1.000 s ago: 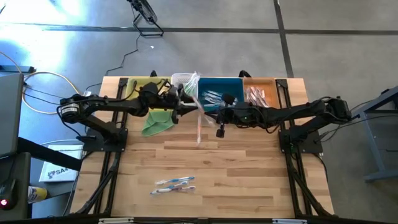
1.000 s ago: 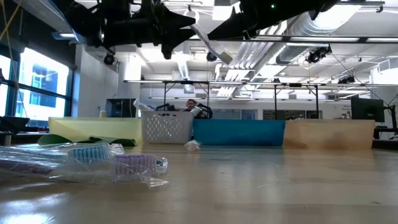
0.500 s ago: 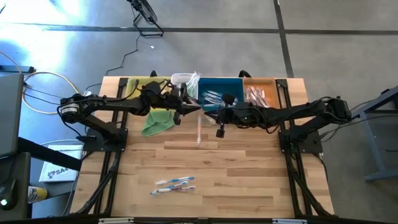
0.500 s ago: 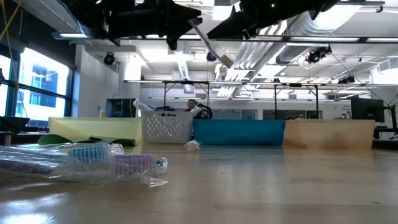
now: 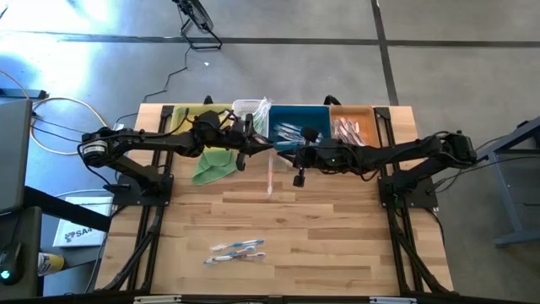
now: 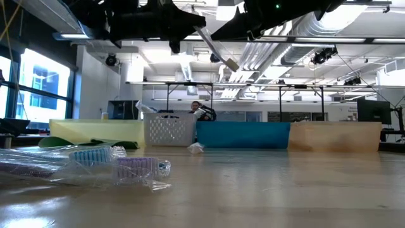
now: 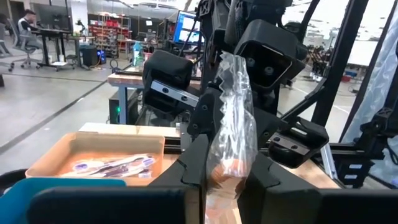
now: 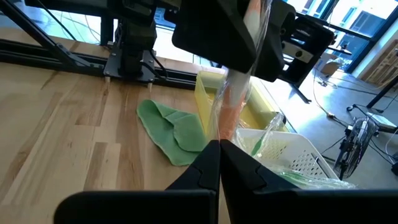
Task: Pick & Place Toothbrushes
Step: Put the orange toothbrush into the yellow bin
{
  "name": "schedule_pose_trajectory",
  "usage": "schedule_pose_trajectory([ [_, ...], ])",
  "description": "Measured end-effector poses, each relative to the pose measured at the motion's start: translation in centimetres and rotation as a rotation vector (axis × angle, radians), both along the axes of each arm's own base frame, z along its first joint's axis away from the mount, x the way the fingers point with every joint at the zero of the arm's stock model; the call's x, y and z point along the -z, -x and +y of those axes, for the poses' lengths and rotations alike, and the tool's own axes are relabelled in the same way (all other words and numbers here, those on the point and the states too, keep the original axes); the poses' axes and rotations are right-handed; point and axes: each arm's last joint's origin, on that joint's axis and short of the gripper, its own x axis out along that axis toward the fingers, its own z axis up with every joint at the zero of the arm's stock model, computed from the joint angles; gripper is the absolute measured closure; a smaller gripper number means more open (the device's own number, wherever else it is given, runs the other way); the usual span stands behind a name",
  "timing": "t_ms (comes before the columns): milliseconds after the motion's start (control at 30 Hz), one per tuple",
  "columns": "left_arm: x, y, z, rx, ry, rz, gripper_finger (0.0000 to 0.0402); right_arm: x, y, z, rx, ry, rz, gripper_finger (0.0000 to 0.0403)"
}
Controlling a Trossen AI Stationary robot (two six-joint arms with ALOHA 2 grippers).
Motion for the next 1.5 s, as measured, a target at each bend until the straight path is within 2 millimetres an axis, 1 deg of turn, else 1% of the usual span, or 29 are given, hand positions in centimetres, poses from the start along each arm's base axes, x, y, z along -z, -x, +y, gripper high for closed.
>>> schedule_pose_trajectory([
  [333,0.0,0.0,0.0,-0.004,-0.048,-0.006,0.0358,0.1,0.0,0.2,0.005,-0.058,-0.009,0.04],
  [433,-0.1,0.1,0.0,-0.007,-0.077,-0.01,0.0358,0.2,0.1,0.6,0.001,-0.083,0.004,0.0388],
  [533,-0.1,0.2,0.5,-0.022,-0.082,-0.011,0.0358,0.2,0.5,0.9,0.002,-0.125,0.033,0.0356],
  [633,-0.1,0.6,1.5,-0.048,-0.078,-0.008,0.0358,-0.2,1.1,1.1,-0.001,-0.13,0.044,0.0307],
  [733,0.0,1.0,2.6,-0.078,-0.074,0.0,0.0358,-1.1,1.7,1.3,0.004,-0.122,0.008,0.0251],
  [800,0.0,1.3,3.3,-0.083,-0.065,0.001,0.0358,-2.0,2.3,1.5,0.053,-0.104,-0.024,0.0217],
  [867,0.0,1.7,4.0,-0.07,-0.047,0.005,0.0358,-2.6,3.1,1.5,0.111,-0.086,-0.033,0.0192],
  [933,0.0,2.3,5.0,-0.058,-0.021,0.009,0.0358,-3.1,4.0,1.6,0.146,-0.077,-0.023,0.0177],
  [1067,-0.1,3.7,7.2,-0.071,0.03,0.016,0.0358,-3.3,5.4,1.7,0.148,-0.109,0.033,0.0173],
  [1267,-1.2,7.3,10.4,-0.153,0.062,-0.007,0.0358,-1.9,6.2,1.8,0.142,-0.219,0.178,0.0199],
  [1400,-2.2,10.3,11.5,-0.216,0.079,0.015,0.0358,-1.1,6.0,1.8,0.16,-0.235,0.232,0.0221],
  [1500,-2.3,12.3,11.6,-0.283,0.095,0.087,0.0358,-0.8,5.9,1.8,0.162,-0.232,0.247,0.0237],
])
